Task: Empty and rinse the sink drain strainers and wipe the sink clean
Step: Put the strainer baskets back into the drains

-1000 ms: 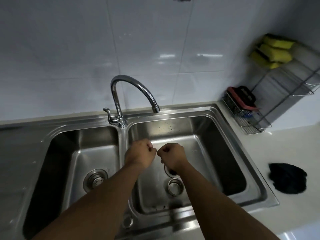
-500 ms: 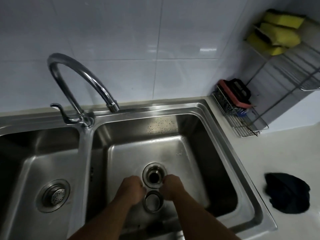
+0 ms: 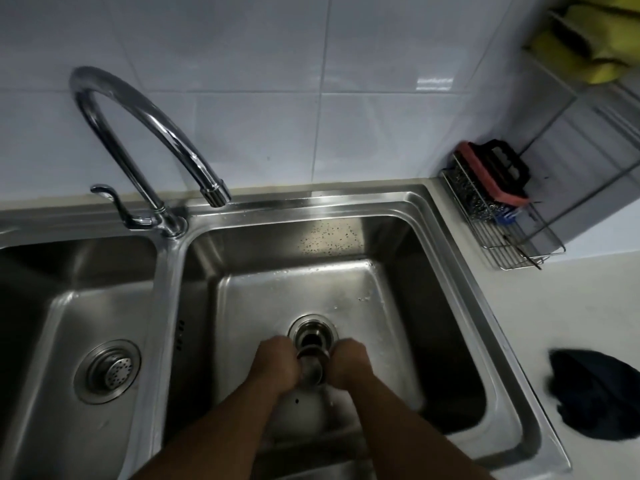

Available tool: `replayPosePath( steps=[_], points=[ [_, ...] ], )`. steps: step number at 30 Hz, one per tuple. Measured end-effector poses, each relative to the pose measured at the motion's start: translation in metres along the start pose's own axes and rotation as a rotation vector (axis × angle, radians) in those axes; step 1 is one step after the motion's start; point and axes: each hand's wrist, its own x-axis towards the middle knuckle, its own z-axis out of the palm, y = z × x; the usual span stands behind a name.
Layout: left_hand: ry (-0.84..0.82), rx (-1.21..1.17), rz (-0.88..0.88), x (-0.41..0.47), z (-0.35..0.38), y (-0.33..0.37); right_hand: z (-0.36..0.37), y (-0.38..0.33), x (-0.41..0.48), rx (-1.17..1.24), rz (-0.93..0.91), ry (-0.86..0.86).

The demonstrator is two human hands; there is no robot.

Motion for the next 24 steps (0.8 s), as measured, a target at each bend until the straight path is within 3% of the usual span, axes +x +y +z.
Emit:
replayPosePath(
  steps=[8,24],
  points=[
    [0.143,-0.21,-0.015,0.016,-0.042,0.024,-0.046,0.002,0.016,0.112,-0.016,0.188],
    [0.139,-0.189,-0.043,0.043,0.003,0.011,0.0,0.019,0.062,0.183,0.009,0.129]
  ],
)
